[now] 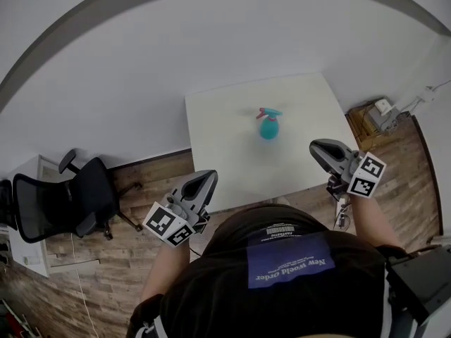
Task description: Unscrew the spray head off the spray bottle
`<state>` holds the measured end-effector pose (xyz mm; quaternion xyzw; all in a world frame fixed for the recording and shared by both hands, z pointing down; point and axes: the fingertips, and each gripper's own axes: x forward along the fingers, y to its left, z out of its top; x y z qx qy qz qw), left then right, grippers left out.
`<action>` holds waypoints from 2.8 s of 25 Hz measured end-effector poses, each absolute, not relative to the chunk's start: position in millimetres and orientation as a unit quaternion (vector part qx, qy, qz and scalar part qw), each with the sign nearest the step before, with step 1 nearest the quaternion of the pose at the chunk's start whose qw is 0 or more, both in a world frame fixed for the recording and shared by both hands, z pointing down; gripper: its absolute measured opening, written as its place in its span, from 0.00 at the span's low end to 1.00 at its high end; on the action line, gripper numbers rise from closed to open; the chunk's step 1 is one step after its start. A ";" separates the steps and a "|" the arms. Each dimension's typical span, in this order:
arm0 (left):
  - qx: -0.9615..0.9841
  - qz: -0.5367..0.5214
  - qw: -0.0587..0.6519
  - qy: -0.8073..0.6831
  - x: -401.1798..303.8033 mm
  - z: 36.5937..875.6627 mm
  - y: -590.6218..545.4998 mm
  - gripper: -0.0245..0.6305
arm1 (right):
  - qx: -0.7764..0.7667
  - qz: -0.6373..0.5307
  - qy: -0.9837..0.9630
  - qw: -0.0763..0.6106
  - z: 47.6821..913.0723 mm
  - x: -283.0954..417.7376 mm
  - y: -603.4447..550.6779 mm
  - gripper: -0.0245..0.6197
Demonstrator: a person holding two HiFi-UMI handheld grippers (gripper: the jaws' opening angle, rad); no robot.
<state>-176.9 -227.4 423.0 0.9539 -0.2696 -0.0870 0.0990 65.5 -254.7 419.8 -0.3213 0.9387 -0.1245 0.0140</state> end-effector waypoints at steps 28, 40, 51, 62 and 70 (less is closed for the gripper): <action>0.930 -0.003 0.101 -0.353 -11.0 416.3 -339.7 0.03 | -0.172 -0.150 0.972 0.046 456.7 166.2 -415.3 0.10; 0.968 0.029 0.073 -0.237 -67.7 447.8 -378.3 0.03 | -0.274 -0.171 0.946 -0.008 474.1 110.7 -414.9 0.24; 0.974 0.085 0.104 -0.182 -52.3 484.8 -397.0 0.03 | -0.302 -0.189 0.933 -0.050 513.8 116.1 -423.0 0.25; 0.957 0.250 0.077 -0.123 4.6 520.4 -423.1 0.25 | -0.275 -0.200 0.940 -0.010 528.2 145.4 -443.7 0.25; 0.923 0.381 0.000 -0.057 26.0 564.5 -431.2 0.33 | -0.270 -0.205 0.941 0.000 538.3 151.0 -440.5 0.25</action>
